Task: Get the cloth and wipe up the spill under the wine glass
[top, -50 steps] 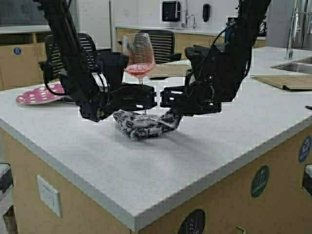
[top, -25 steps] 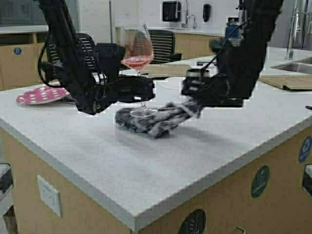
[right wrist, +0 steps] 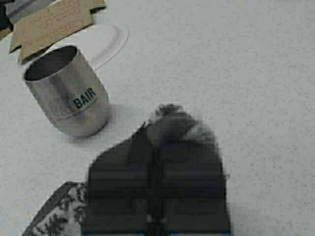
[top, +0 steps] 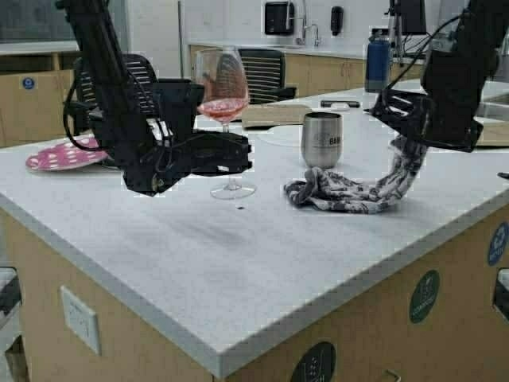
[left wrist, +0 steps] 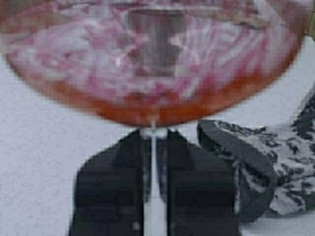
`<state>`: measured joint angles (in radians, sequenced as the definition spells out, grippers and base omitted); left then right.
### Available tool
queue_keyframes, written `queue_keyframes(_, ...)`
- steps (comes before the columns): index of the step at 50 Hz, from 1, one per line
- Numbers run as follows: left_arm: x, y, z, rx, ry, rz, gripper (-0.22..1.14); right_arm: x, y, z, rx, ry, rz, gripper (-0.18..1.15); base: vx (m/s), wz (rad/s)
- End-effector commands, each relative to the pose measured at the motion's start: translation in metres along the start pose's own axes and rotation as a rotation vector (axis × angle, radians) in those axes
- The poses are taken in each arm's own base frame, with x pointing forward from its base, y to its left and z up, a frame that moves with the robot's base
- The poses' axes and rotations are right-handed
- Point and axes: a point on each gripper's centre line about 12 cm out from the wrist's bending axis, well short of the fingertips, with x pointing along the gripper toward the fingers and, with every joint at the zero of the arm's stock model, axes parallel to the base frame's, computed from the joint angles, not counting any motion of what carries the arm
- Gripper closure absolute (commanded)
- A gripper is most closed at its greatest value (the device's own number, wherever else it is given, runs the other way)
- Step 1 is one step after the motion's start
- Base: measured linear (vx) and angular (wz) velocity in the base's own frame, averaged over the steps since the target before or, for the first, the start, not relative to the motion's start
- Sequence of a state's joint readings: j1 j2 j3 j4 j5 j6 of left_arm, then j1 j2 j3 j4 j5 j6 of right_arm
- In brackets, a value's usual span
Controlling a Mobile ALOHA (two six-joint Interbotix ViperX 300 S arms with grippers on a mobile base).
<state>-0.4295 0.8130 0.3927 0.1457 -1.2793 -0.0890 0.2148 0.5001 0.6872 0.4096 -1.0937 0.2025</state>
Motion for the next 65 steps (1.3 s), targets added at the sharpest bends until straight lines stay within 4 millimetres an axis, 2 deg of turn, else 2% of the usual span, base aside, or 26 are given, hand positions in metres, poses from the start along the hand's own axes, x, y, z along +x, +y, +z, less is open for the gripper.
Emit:
queue_keyframes(1, 0.009, -0.004, 0.008, 0.008, -0.04, -0.023, 0.62, 0.001, 0.007, 0.021, 0.017, -0.063, 0.017, 0.8, 0.0, 0.0)
queue_keyframes(9, 0.011, -0.01, -0.005, 0.012, -0.026, -0.043, 0.62, 0.001, 0.007, 0.02, 0.017, -0.061, 0.016, 0.8, 0.0, 0.0)
queue_keyframes(24, 0.014, -0.009, -0.024, 0.01, -0.011, -0.044, 0.58, -0.001, 0.007, 0.017, 0.007, -0.051, 0.028, 0.8, 0.0, 0.0)
queue_keyframes(51, 0.01, -0.008, -0.034, 0.025, 0.008, -0.036, -0.03, -0.003, 0.009, 0.012, -0.018, -0.028, 0.058, 0.8, 0.0, 0.0)
queue_keyframes(65, -0.001, -0.009, -0.031, 0.047, 0.015, -0.034, -0.05, -0.007, 0.007, 0.008, -0.029, -0.011, 0.061, 0.8, 0.0, 0.0)
